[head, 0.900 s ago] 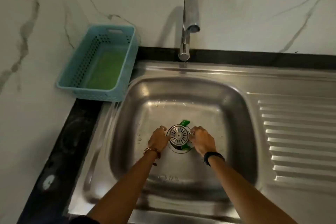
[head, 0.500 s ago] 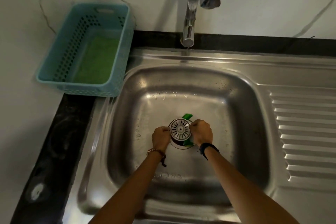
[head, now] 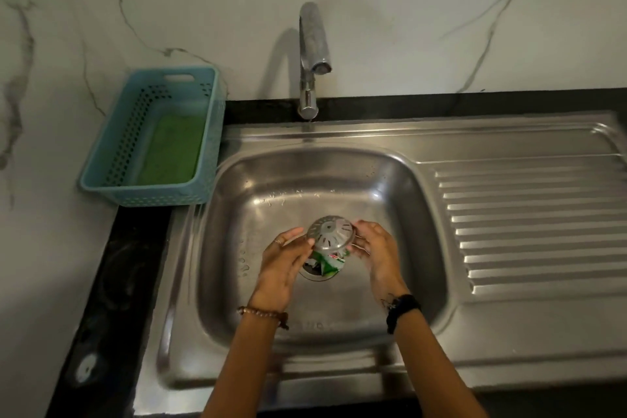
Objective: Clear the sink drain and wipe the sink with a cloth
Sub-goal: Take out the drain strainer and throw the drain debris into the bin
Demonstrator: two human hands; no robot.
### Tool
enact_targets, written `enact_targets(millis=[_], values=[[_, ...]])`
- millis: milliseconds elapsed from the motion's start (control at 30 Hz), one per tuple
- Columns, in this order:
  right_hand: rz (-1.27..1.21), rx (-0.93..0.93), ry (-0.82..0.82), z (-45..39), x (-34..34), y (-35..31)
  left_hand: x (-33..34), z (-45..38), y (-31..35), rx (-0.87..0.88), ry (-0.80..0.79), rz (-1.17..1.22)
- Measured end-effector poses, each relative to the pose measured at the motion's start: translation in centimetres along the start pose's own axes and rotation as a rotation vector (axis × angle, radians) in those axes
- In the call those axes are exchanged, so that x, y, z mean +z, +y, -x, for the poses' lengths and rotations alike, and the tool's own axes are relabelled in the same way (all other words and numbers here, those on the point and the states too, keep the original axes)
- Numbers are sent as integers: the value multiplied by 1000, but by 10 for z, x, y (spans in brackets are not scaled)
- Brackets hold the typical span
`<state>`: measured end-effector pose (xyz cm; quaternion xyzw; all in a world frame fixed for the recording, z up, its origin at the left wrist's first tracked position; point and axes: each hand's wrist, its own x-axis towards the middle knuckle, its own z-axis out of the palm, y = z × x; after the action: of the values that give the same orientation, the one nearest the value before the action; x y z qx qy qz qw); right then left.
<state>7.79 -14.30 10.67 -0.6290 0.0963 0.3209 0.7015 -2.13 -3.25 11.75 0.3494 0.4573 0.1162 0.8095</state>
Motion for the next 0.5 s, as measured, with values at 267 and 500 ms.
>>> enact_targets(millis=[267, 500], values=[[68, -146, -23, -12, -55, -52, 82, 3, 3, 142, -31, -271], [245, -285, 138, -59, -142, -98, 194, -34, -37, 212, -9, -391]])
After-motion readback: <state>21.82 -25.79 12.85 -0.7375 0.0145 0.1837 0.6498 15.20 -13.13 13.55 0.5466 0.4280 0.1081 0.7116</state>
